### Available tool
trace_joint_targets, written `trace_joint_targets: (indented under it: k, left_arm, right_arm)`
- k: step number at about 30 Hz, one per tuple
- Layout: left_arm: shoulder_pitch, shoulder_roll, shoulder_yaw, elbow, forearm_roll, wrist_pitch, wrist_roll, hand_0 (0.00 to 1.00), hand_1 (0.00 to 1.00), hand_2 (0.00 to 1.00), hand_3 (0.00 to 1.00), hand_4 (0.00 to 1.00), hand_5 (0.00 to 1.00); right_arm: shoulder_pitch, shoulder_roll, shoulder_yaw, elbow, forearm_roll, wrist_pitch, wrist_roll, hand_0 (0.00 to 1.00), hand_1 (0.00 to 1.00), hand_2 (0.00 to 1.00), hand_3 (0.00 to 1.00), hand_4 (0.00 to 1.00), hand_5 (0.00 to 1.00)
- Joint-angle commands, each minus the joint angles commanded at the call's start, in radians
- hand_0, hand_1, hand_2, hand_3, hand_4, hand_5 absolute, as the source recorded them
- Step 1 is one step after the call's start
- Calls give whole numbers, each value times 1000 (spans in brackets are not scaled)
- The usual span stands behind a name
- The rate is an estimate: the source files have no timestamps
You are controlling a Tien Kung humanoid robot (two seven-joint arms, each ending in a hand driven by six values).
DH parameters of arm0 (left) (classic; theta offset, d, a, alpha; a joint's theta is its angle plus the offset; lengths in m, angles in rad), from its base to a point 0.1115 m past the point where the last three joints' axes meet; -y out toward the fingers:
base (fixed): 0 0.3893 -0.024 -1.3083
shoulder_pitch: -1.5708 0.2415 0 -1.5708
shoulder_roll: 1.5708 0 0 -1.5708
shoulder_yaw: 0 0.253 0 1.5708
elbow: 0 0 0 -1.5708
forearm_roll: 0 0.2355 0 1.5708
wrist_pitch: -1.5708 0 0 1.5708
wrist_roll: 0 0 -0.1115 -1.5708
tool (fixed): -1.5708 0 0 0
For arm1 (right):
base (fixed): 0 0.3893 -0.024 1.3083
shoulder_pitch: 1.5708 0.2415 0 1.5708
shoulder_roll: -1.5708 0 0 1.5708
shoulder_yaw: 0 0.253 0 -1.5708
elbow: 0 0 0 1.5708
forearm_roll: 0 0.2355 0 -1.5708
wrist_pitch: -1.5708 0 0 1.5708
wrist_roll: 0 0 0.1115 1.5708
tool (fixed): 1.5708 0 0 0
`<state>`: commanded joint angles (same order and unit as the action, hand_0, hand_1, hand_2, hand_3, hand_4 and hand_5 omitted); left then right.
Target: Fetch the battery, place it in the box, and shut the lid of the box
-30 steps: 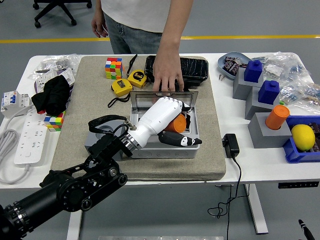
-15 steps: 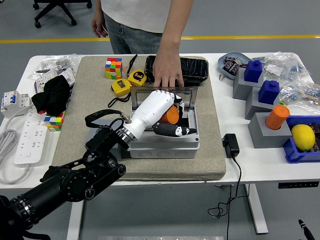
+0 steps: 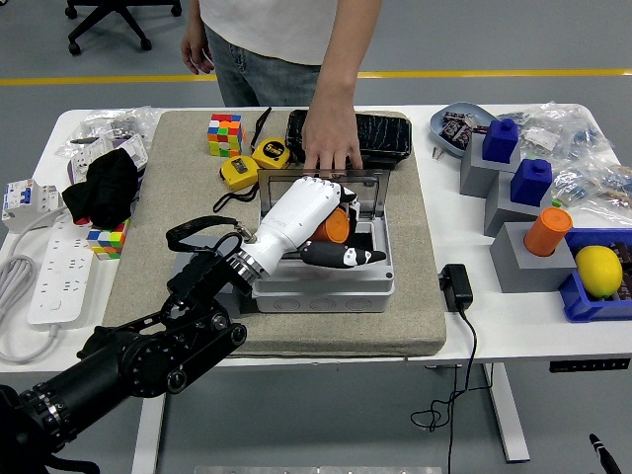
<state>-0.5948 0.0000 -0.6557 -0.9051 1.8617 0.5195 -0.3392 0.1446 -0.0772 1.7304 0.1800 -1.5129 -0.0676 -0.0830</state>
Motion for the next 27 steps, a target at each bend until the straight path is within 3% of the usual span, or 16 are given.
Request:
trace_joint_targets:
  k: [12, 13, 19, 20, 24, 25, 27]
  left_arm:
    - [2, 0, -17, -1, 28, -24, 2, 111, 3, 51, 38, 998, 619]
    - [1, 0, -18, 0, 29, -28, 2, 194, 100, 109, 100, 998, 641]
    - [2, 0, -19, 3, 40, -36, 6, 194, 100, 109, 100, 998, 641]
    - [2, 0, -20, 4, 41, -36, 6, 309, 201, 166, 160, 998, 637]
    - [2, 0, -23, 5, 45, -43, 8, 309, 201, 166, 160, 998, 637]
    - [2, 0, -24, 6, 45, -45, 9, 481, 369, 250, 276, 998, 657]
    - [2, 0, -26, 7, 48, -48, 10, 481, 369, 250, 276, 998, 657]
  right_arm:
    - [-1, 0, -2, 0, 4, 1, 1, 957, 848, 793, 805, 998, 998]
    - [-1, -1, -2, 0, 4, 1, 1, 957, 848, 793, 805, 998, 998]
    - [1, -1, -5, 0, 7, 1, 1, 956, 848, 793, 805, 998, 998]
    - [1, -1, -5, 0, 7, 1, 1, 956, 847, 793, 805, 998, 998]
    - [0, -2, -5, 0, 7, 1, 1, 956, 847, 793, 805, 998, 998]
    - [0, -2, -5, 0, 7, 1, 1, 957, 848, 792, 805, 998, 998]
    - [0, -2, -6, 0, 9, 1, 1, 957, 848, 792, 805, 998, 998]
